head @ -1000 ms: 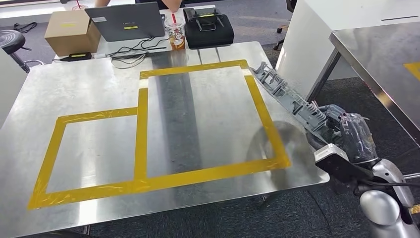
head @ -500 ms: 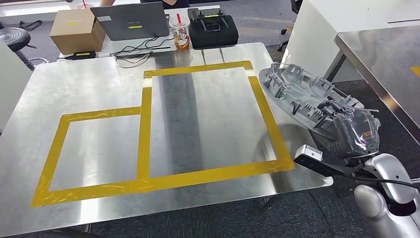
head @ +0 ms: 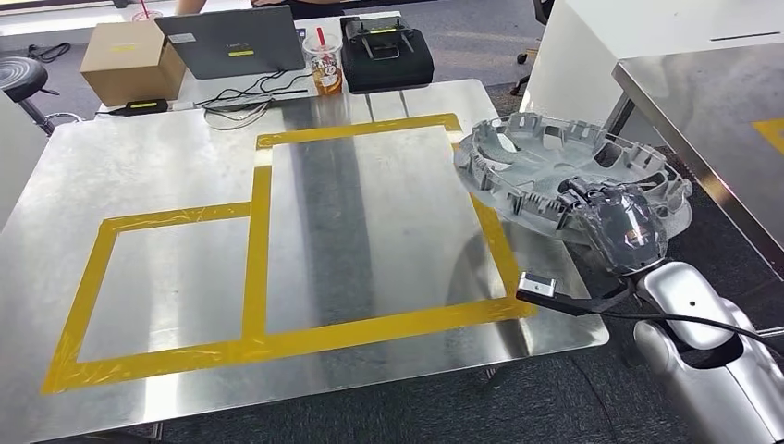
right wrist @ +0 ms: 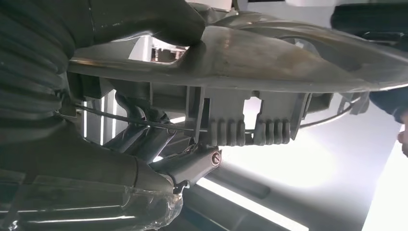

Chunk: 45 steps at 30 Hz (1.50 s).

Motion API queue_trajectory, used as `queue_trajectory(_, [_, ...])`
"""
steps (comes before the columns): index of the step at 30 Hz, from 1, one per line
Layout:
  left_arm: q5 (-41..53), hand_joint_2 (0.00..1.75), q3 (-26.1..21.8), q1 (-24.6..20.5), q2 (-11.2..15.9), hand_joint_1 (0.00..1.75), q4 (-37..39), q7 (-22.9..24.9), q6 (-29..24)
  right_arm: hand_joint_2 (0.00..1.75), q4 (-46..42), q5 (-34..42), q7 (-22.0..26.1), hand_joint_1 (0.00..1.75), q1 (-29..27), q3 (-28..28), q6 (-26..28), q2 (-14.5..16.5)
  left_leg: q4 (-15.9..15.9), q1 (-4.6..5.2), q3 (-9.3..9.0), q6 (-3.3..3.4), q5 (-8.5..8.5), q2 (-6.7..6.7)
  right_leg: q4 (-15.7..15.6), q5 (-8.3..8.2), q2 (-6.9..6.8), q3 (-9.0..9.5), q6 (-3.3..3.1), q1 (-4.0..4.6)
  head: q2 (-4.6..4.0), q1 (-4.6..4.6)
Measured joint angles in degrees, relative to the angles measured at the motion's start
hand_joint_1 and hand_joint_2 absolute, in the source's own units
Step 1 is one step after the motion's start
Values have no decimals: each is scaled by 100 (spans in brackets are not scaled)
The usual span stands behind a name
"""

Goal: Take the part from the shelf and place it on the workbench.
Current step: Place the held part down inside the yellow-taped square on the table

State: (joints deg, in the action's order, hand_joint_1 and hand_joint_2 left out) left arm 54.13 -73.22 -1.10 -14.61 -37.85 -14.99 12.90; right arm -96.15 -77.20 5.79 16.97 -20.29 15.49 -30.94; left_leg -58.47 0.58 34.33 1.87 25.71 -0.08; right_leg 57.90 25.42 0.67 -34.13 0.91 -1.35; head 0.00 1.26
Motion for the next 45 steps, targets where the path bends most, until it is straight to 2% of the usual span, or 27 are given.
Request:
queue_trajectory(4, [-57, 175, 60, -19, 77, 0, 193, -50, -51, 175, 299, 4, 99, 171, 329, -356, -58, -41, 144, 2, -79, 48, -71, 7, 74, 41, -24, -65, 77, -4, 0, -7])
queue_trajectory(5, [-73, 175, 77, -25, 86, 0, 233, -59, -56, 175, 379, 6, 115, 171, 420, -449, -72, -64, 187, -14, -105, 68, -106, 8, 275, 140, -30, -165, 71, -2, 0, -12])
queue_trajectory(7, [-89, 175, 109, -36, 98, 0, 309, -72, -60, 175, 533, 9, 137, 171, 553, -616, -90, -96, 211, -20, -106, 97, -132, 3, 1005, 442, -36, -519, 40, -6, 0, -18])
queue_trajectory(8, [-91, 175, 122, -36, 99, 0, 341, -74, -61, 175, 597, 10, 147, 171, 587, -681, -93, -102, 210, -17, -102, 101, -133, -3, 1373, 560, -36, -702, 45, -8, 0, -17])
queue_trajectory(9, [-97, 175, 136, -35, 101, 0, 370, -74, -61, 175, 657, 18, 161, 171, 617, -744, -94, -108, 208, -15, -101, 102, -131, -12, 1591, 604, -37, -818, 69, -11, 0, -17])
queue_trajectory(10, [-108, 175, 150, -33, 103, 0, 394, -74, -61, 175, 717, 37, 177, 171, 662, -810, -89, -118, 204, -15, -101, 100, -129, -20, 1583, 557, -39, -829, 110, -17, 0, -18])
queue_trajectory(11, [-125, 175, 164, -32, 105, 0, 416, -75, -63, 175, 780, 73, 194, 171, 730, -887, -77, -133, 193, -17, -101, 91, -122, -26, 1328, 424, -44, -721, 162, -26, 0, -18])
queue_trajectory(13, [-172, 175, 202, -33, 117, 0, 463, -75, -87, 175, 924, 179, 247, 171, 933, -1072, 17, -158, 140, -10, -89, 45, -86, -27, 513, 104, -65, -329, 238, -37, 0, -20])
queue_trajectory(15, [-215, 175, 254, -38, 140, 0, 520, -78, -136, 175, 1083, 285, 314, 171, 1151, -1275, 184, -156, 80, 13, -60, -11, -42, -16, 51, -51, -69, -98, 187, -27, 0, -15])
queue_trajectory(17, [-249, 175, 306, -44, 163, 0, 578, -87, -193, 175, 1227, 362, 377, 171, 1308, -1453, 331, -134, 64, 16, -46, -41, -32, -4, 15, -66, -56, -87, 99, -2, 0, -11])
queue_trajectory(20, [-314, 175, 377, -56, 198, 0, 676, -112, -279, 175, 1443, 456, 466, 171, 1531, -1741, 465, -58, -12, -14, -8, -108, 32, 1, 1, -83, -43, -83, 17, -17, 0, -11])
queue_trajectory(22, [-377, 175, 446, -73, 235, 0, 772, -138, -335, 175, 1635, 518, 517, 171, 1725, -2003, 545, 49, -479, -40, 212, -181, 308, -1, -7, -93, -38, -82, -43, -37, 0, -1])
queue_trajectory(24, [-420, 175, 502, -84, 275, 0, 865, -157, -367, 175, 1815, 555, 554, 171, 1862, -2245, 595, 159, -1262, -70, 580, -227, 660, 0, -6, -96, -36, -88, -76, -27, 0, 5])
queue_trajectory(25, [-430, 175, 523, -83, 291, 0, 902, -162, -376, 175, 1888, 569, 578, 171, 1903, -2345, 604, 204, -1533, -81, 712, -237, 736, 0, -6, -99, -36, -90, -81, -21, 0, 5])
queue_trajectory(26, [-440, 175, 544, -79, 304, 0, 939, -173, -385, 175, 1953, 595, 603, 171, 1939, -2434, 608, 245, -1596, -89, 747, -237, 707, 0, -5, -99, -36, -90, -81, -17, 0, 4])
queue_trajectory(27, [-461, 175, 566, -76, 319, 0, 977, -188, -395, 175, 2014, 635, 625, 171, 1986, -2516, 620, 285, -1435, -93, 670, -231, 582, 0, -5, -100, -36, -89, -80, -14, 0, 4])
queue_trajectory(29, [-518, 175, 621, -79, 366, 0, 1058, -237, -429, 175, 2143, 748, 646, 171, 2130, -2695, 690, 374, -639, -88, 260, -186, 228, -2, -5, -104, -29, -84, -73, -9, 0, 4])
queue_trajectory(31, [-582, 175, 691, -92, 420, 0, 1145, -286, -484, 175, 2265, 853, 621, 171, 2285, -2876, 826, 446, -53, -62, -47, -137, 55, 0, -4, -116, -24, -89, -47, 17, 0, 2])
queue_trajectory(34, [-651, 175, 794, -104, 477, 0, 1273, -330, -558, 175, 2395, 931, 575, 171, 2400, -3093, 990, 514, 73, -39, -99, -67, 21, 4, -32, -143, -28, -97, 40, 17, 0, 1])
queue_trajectory(36, [-672, 175, 849, -113, 492, 0, 1334, -340, -573, 175, 2451, 950, 564, 171, 2444, -3176, 1031, 539, 155, -60, -143, 12, -52, 6, 96, -65, -34, -178, 67, 15, 0, -7])
queue_trajectory(37, [-678, 175, 874, -118, 496, 0, 1361, -343, -575, 175, 2481, 958, 561, 171, 2465, -3209, 1056, 542, 190, -72, -162, 40, -84, 7, 330, 52, -38, -295, 55, 15, 0, -11])
queue_trajectory(39, [-683, 175, 911, -123, 509, 0, 1417, -353, -583, 175, 2547, 976, 560, 171, 2476, -3279, 1193, 542, 195, -59, -150, 62, -98, 6, 1092, 359, -39, -656, 29, 14, 0, -15])
queue_trajectory(40, [-690, 175, 931, -123, 515, 0, 1446, -363, -594, 175, 2580, 987, 560, 171, 2458, -3311, 1315, 542, 194, -54, -146, 63, -97, 5, 1437, 468, -39, -822, 34, 13, 0, -14])
queue_trajectory(41, [-701, 175, 959, -127, 522, 0, 1480, -381, -611, 175, 2614, 999, 561, 171, 2428, -3343, 1487, 542, 193, -51, -143, 64, -95, 3, 1600, 498, -40, -904, 59, 12, 0, -15])
queue_trajectory(42, [-715, 175, 990, -133, 528, 0, 1512, -403, -634, 175, 2644, 1014, 561, 171, 2397, -3367, 1667, 542, 191, -50, -143, 64, -94, 0, 1551, 449, -42, -887, 93, 10, 0, -15])
queue_trajectory(44, [-759, 175, 1071, -168, 543, 0, 1589, -454, -687, 175, 2689, 1041, 564, 171, 2339, -3387, 2065, 549, 174, -51, -142, 45, -80, -8, 826, 157, -55, -537, 173, 3, 0, -16])
queue_trajectory(45, [-789, 175, 1114, -193, 553, 0, 1627, -481, -716, 175, 2697, 1027, 580, 171, 2309, -3372, 2210, 565, 151, -38, -129, 20, -62, -11, 436, 23, -65, -338, 174, 11, 0, -15])
